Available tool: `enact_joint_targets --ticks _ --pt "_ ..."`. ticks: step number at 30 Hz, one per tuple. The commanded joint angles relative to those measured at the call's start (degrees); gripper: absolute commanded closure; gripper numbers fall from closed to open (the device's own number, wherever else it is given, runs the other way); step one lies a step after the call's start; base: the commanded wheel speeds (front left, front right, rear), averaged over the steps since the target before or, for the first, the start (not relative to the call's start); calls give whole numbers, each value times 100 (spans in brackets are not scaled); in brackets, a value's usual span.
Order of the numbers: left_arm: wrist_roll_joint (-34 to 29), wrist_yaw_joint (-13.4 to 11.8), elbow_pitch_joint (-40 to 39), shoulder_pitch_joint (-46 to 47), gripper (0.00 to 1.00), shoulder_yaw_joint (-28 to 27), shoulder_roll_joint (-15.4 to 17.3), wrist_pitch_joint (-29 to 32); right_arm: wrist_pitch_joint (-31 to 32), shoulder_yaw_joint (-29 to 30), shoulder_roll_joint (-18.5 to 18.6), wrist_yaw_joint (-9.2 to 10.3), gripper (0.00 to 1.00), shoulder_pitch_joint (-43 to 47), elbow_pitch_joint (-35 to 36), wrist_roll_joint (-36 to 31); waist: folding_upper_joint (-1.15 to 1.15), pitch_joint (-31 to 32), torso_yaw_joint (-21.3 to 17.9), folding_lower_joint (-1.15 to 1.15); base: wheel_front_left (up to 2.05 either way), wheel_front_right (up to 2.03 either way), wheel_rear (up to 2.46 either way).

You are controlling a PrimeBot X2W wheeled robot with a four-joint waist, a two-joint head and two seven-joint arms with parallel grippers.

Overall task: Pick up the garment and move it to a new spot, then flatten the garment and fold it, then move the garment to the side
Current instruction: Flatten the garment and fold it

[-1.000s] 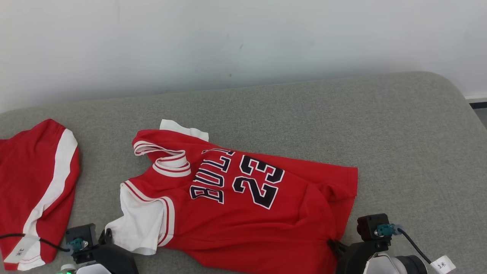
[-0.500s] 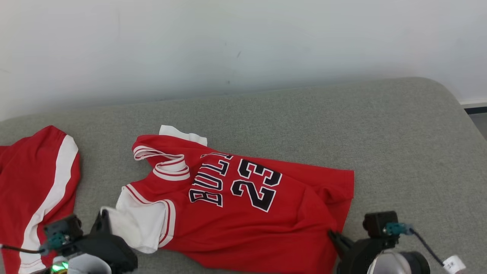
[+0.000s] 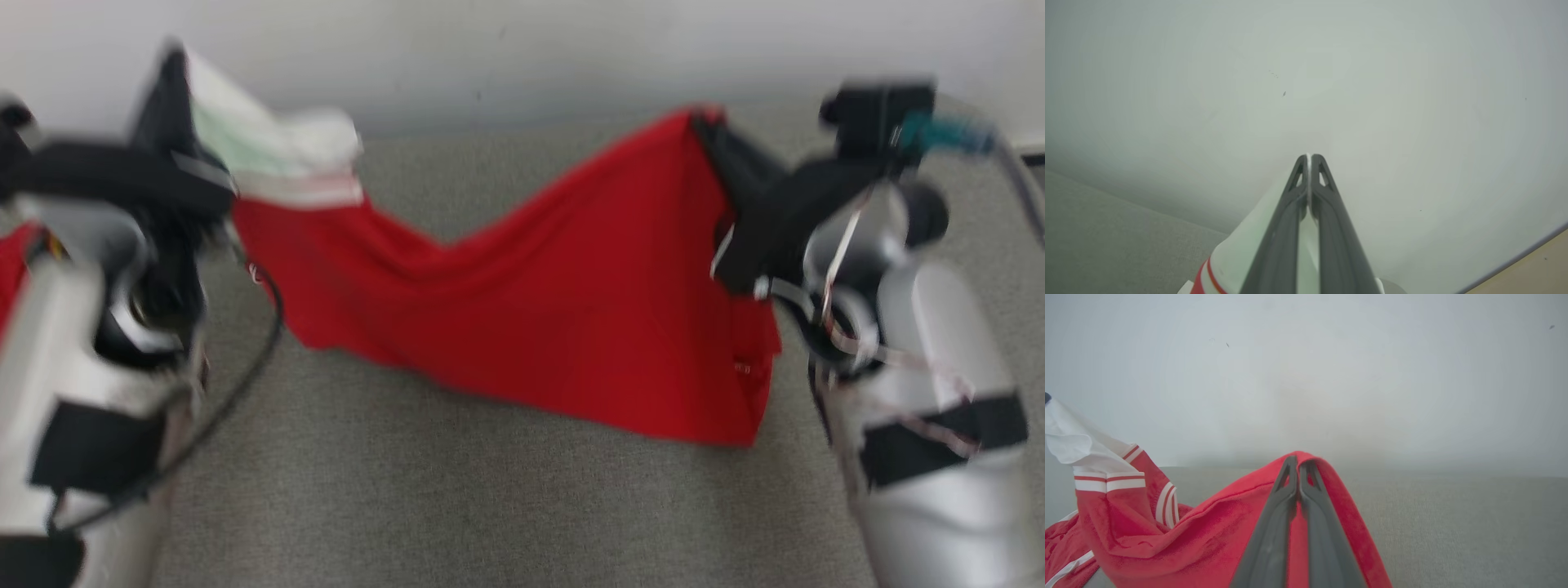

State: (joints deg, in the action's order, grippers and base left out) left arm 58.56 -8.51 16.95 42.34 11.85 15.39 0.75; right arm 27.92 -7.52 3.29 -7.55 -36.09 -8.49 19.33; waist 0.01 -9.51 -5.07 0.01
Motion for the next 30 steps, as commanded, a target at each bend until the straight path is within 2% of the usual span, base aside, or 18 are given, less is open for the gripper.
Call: enact_joint_targets --ticks 1,3,5,9,15,19,22,24,30 --pt "99 -12 43 525 100 -113 12 90 -10 70 23 13 100 -523 -201 155 -1 -733 -62 -1 0 0 0" --pt "-100 -45 146 1190 100 -42 148 191 -28 201 35 13 100 -1234 -553 284 -1 -1068 -87 -1 0 0 0" --pt "-242 -93 268 1840 100 -26 247 186 -232 113 191 13 100 -2000 -856 28 -1 -1369 -136 -1 0 0 0" --pt "-420 -28 591 3013 100 -104 257 -6 -970 324 188 13 100 -3205 -1582 -160 -1 -1677 -194 -1 0 0 0" --pt "-644 411 1032 4235 100 -100 166 -690 -2419 687 216 13 100 -4418 -2562 -580 -1 -1566 -221 -1 0 0 0" --pt "-527 938 1097 4798 100 -237 46 -1186 -3230 1043 260 13 100 -4902 -2988 -965 -1 -1425 -217 -1 0 0 0" --pt "-462 1268 1132 4963 100 -330 -15 -1405 -3598 1286 275 13 100 -5028 -3282 -1201 -1 -1393 -195 -1 0 0 0" --pt "-295 1453 1210 4643 100 -389 -77 -1487 -3761 1311 334 13 100 -4939 -3595 -1364 -1 -1446 -168 -1 0 0 0" --pt "-238 1573 1313 3137 100 -248 -81 -1568 -4039 456 587 13 100 -4273 -4163 -1574 -1 -1545 -63 -1 0 0 0"
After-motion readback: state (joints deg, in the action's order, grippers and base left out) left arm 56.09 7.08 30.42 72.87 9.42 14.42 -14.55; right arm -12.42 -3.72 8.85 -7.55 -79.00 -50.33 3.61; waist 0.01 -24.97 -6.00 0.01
